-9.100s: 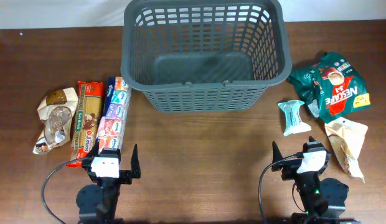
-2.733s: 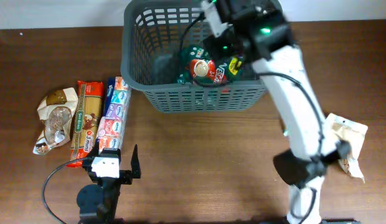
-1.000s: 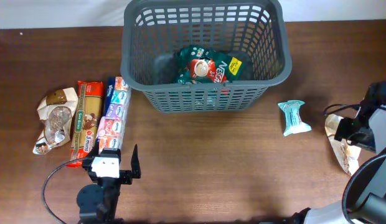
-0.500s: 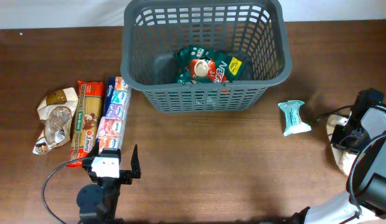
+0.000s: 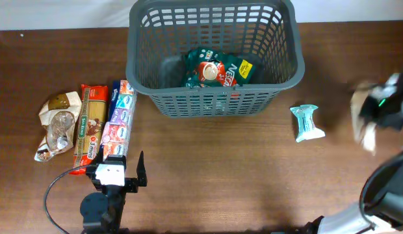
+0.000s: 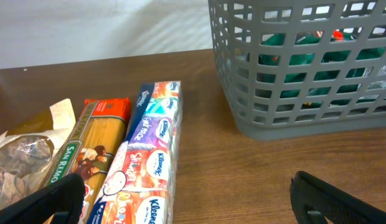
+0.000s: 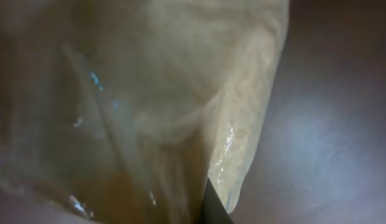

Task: Pack container
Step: 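Lift the tan bag into the basket and open the right gripper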

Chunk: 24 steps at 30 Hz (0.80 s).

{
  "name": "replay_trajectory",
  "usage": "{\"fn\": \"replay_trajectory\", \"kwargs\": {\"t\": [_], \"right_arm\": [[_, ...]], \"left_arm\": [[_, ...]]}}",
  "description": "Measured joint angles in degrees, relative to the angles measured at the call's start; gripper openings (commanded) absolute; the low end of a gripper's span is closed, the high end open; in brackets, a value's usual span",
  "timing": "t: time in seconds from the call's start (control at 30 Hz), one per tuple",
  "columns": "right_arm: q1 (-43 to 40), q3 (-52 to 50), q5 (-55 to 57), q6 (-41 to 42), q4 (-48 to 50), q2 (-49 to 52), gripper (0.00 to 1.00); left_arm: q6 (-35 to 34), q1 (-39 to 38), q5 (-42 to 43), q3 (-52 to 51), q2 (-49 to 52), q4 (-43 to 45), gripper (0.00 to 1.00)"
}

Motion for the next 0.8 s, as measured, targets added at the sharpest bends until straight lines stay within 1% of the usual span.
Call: {"fn": "replay_trajectory", "kwargs": {"t": [0.07,0.2,0.27,0.33,0.47,0.57,0.67,0.8], "right_arm": [[0.7,11.3,-4.5,0.2,-2.3,-1.9,0.04],[4.7,29.2,-11.1,0.3,-4.7,-7.1,0.04],[9.9,36.7,-13.8,-0.3,-5.8,-9.7,0.04],[16.5,41.4,-16.2,-1.6,-6.0,-11.6,0.04],[33.3,44.3,-18.5,-7.5,-5.4,-12.9,0.04],[43.4,43.6,-16.2,-12.1,-4.5,-10.6,0.03],[49.7,41.9,-11.1,-14.9,-1.5,-5.6,0.04],[52.9,40.2,-6.3,-17.8,3.0,4.9,0.04]], "left_arm": [[0.0,0.0,0.0,0.0,0.0,0.0,0.99],[0.0,0.0,0.0,0.0,0.0,0.0,0.99],[0.0,0.0,0.0,0.0,0.0,0.0,0.99],[0.0,0.0,0.0,0.0,0.0,0.0,0.99],[0.0,0.0,0.0,0.0,0.0,0.0,0.99],[0.0,0.0,0.0,0.0,0.0,0.0,0.99],[0.0,0.0,0.0,0.0,0.0,0.0,0.99],[0.0,0.0,0.0,0.0,0.0,0.0,0.99]]}}
